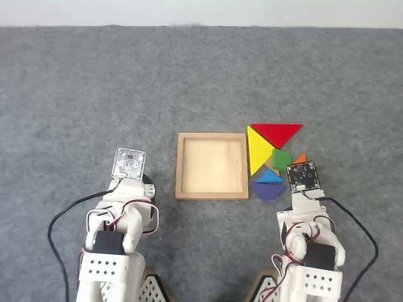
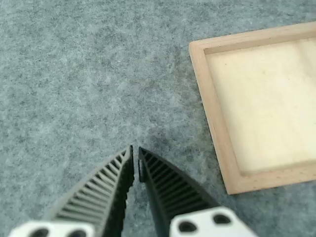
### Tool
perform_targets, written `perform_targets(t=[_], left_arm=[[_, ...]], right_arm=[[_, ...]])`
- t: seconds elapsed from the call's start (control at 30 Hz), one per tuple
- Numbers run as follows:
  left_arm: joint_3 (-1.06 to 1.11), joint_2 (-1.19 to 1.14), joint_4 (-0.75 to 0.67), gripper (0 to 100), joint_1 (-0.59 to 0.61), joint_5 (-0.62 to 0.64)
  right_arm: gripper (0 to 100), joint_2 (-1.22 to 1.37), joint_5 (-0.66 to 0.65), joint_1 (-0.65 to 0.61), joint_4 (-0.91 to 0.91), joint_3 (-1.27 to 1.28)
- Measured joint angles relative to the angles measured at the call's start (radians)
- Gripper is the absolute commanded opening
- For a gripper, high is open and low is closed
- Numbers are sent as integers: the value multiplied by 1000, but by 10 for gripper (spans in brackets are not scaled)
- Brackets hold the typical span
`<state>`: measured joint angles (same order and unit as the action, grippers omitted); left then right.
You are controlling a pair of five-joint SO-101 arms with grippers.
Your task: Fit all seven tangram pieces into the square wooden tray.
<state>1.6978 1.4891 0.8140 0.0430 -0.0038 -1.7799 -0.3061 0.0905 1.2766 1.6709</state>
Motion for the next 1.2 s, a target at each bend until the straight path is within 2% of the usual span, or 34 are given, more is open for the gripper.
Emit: perform_targets(t=[1.0,1.1,1.2], left_arm=[[0,0,0,15,0,0],[0,0,0,15,0,0],[0,0,0,15,0,0]], right_arm=[[47,-8,0,0,3,0],[47,-12,-12,18,-66,0],[43,-12,-109,44,-161,-5]])
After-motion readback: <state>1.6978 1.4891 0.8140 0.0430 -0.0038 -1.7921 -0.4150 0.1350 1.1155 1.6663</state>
